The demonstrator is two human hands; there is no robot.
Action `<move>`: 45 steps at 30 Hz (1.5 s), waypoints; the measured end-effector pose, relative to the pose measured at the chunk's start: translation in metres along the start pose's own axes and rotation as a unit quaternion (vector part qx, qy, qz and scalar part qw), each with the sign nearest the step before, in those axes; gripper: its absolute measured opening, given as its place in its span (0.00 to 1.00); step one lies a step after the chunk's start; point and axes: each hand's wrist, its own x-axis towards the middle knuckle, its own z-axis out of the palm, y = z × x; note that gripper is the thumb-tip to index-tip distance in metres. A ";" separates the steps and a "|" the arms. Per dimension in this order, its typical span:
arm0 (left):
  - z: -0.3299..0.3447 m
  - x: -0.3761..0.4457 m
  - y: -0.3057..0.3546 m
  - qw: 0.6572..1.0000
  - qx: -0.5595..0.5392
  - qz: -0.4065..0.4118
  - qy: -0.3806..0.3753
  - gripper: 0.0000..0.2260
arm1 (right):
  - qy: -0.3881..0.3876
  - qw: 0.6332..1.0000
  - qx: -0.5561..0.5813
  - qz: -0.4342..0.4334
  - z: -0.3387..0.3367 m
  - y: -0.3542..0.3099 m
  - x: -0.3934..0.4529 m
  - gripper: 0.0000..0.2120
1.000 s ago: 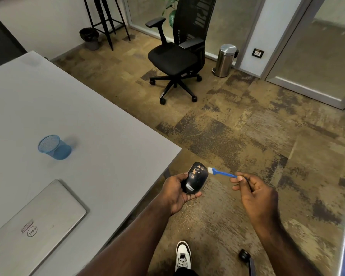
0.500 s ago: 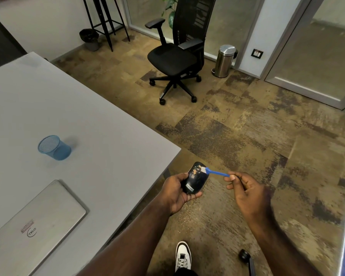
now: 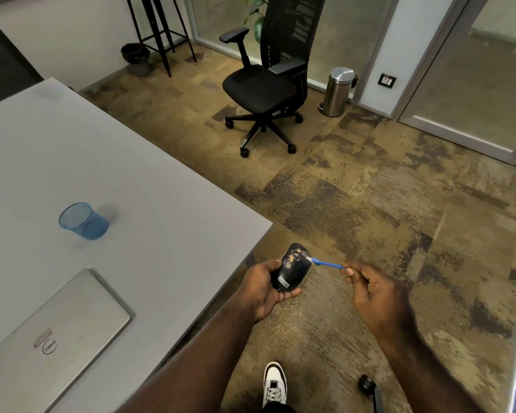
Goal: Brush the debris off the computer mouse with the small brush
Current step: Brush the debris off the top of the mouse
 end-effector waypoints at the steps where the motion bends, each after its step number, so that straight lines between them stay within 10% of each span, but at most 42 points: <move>1: 0.000 0.000 0.000 1.000 -0.001 0.001 0.001 0.13 | 0.010 1.000 -0.004 0.002 -0.001 0.001 0.001 0.09; 45: 0.008 -0.003 -0.003 1.000 0.006 0.014 0.000 0.13 | -0.025 0.997 0.066 -0.025 -0.003 -0.026 0.007 0.09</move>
